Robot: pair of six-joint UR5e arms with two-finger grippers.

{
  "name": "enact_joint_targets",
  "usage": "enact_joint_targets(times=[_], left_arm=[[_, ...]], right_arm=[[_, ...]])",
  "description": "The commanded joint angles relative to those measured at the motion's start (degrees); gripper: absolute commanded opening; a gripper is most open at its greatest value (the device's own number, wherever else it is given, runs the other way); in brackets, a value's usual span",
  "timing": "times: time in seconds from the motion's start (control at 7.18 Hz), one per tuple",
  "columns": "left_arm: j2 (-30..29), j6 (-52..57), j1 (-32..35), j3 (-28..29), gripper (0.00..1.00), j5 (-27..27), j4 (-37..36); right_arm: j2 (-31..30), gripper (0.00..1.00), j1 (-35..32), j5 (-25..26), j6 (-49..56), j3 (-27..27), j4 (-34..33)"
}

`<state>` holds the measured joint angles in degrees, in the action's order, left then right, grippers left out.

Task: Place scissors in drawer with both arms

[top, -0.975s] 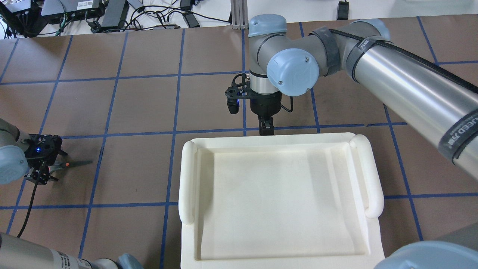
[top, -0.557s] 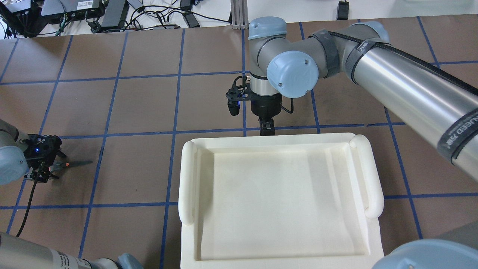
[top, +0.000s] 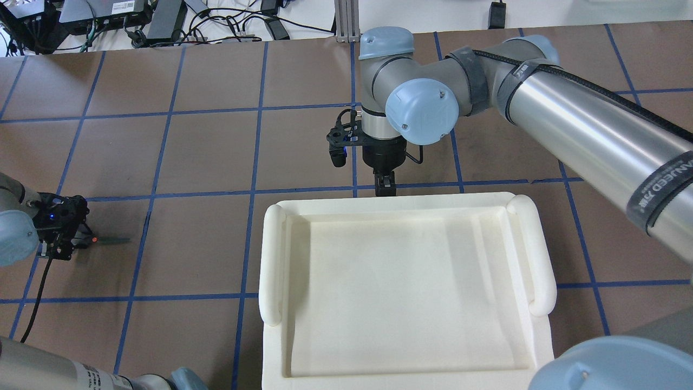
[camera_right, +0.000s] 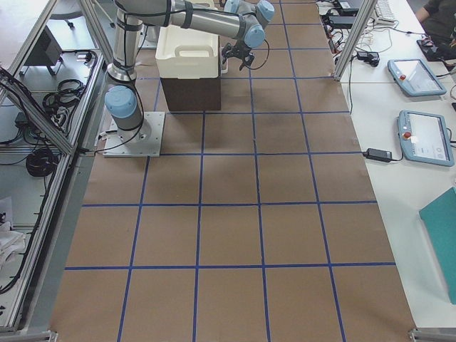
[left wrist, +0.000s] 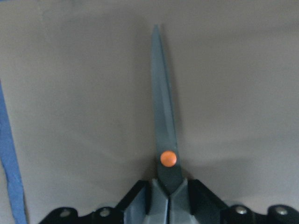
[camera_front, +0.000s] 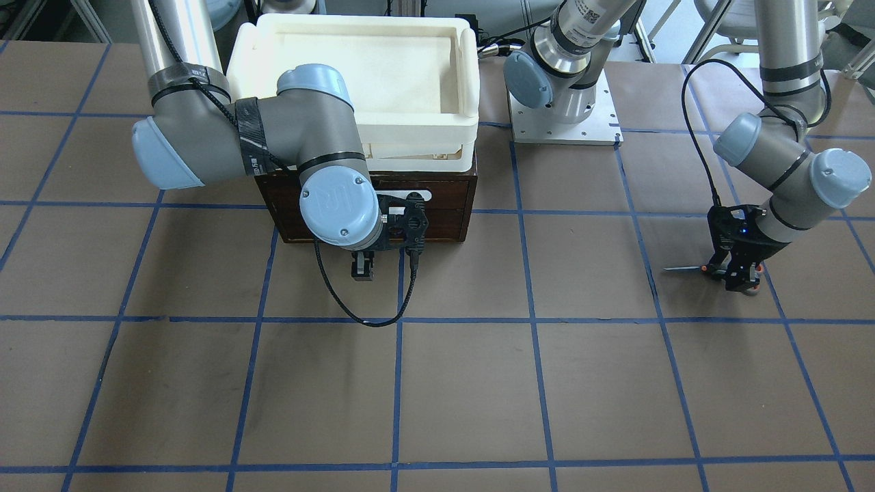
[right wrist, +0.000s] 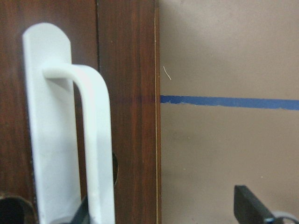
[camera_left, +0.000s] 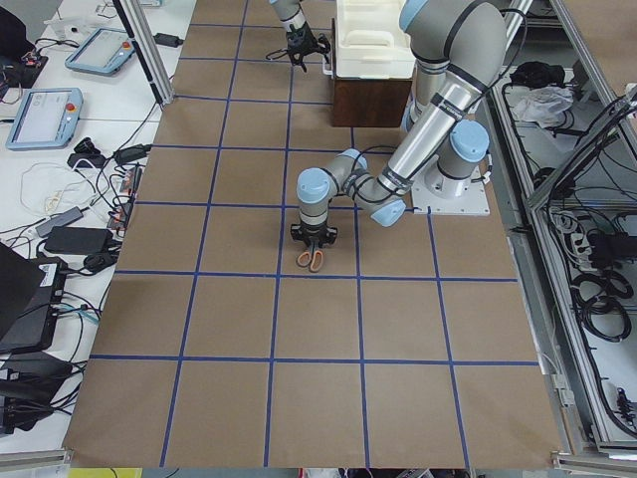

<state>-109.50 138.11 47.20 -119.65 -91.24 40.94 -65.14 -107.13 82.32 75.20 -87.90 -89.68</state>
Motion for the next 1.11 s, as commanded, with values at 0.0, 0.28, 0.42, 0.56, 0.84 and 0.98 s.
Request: enact_joint_targets(times=[0.0,0.28,0.42,0.56,0.84,0.98], left_arm=[[0.25,-0.21,0.09,2.30,0.12,0.18,-0.07],[2.00,-0.65,0.88,4.68,0.11,0.09,0.37],[2.97,-0.82,1.05,5.56,0.09,0.35,0.54],[4.28,-1.08,1.40,7.66,0.04,2.71,4.11],[5.52,-7.73,6.48,20.79,0.05,2.56,23.03],[5.18,-12.46,9.29,26.69,0.05,2.55,29.31]], right_arm=[[1.33,1.00,0.17,0.03,0.21,1.14,-1.38],[2.81,1.00,0.69,0.12,0.47,4.04,-1.38],[4.05,1.00,1.04,0.12,0.48,6.14,-1.38],[5.54,1.00,1.31,0.12,0.56,8.07,-1.38],[7.22,1.00,2.88,0.12,1.44,11.06,-1.38],[8.53,1.00,3.41,0.21,2.49,12.91,-1.29]])
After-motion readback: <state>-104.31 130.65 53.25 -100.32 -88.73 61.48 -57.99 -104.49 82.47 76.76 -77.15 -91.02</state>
